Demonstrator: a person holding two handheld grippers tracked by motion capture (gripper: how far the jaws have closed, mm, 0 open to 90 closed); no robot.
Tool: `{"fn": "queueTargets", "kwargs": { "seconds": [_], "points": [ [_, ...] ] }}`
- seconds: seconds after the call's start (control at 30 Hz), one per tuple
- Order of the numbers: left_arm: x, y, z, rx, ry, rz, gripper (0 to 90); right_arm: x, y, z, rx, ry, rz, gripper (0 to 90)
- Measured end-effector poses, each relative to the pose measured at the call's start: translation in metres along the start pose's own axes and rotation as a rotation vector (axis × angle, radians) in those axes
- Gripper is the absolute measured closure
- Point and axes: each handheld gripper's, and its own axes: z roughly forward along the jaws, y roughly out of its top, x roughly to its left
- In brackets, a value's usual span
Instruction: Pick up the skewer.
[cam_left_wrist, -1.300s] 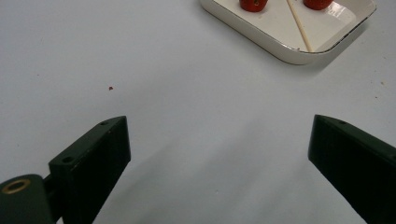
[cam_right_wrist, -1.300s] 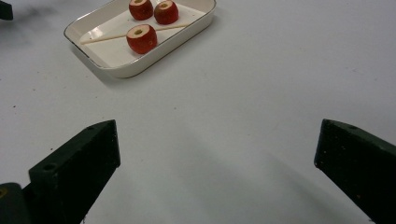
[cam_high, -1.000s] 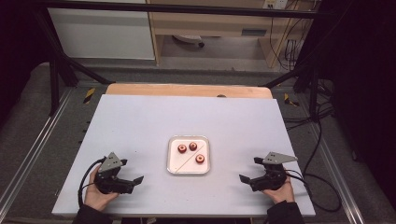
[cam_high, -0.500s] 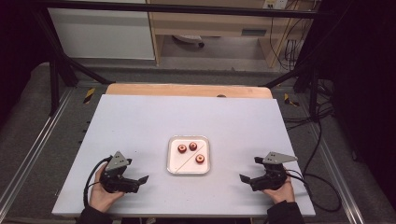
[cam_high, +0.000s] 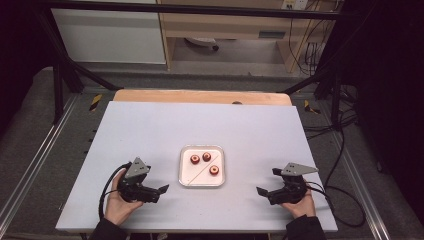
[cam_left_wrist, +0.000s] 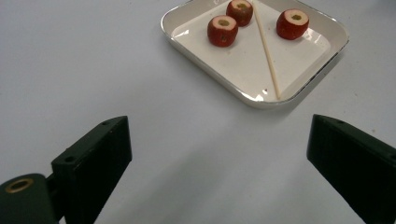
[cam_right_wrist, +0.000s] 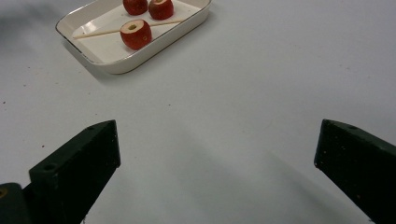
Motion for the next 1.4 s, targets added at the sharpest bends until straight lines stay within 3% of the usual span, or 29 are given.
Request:
{"fn": "queueTargets", "kwargs": {
  "seconds": [0.4,0.93,1.03,1.17,1.2,1.23,1.4],
  "points": [
    [-0.016,0.031,0.013,0.005,-0.006,0.013,7.7,0.001,0.0,0.001,0.01,-0.001,0.004,0.9],
    [-0.039,0.063,0.052,0.027,-0.032,-0.002,13.1,0.001,0.0,0.002,0.012,0.002,0.003,0.9],
    [-0.048,0.066,0.061,0.048,-0.03,0.02,15.4,0.001,0.0,0.001,0.007,0.006,0.006,0.9],
    [-0.056,0.067,0.073,0.074,-0.02,0.036,19.7,0.001,0.0,0.001,0.006,0.007,0.006,0.9],
    [-0.056,0.067,0.076,0.088,-0.019,0.036,29.6,0.001,0.0,0.001,0.006,0.012,0.008,1.0],
    [-0.056,0.066,0.078,0.097,-0.017,0.037,33.0,0.001,0.0,0.001,0.006,0.012,0.007,1.0],
    [-0.059,0.063,0.092,0.111,0.0,-0.018,45.9,0.001,0.0,0.003,0.008,0.016,0.003,1.1]
  ]
}}
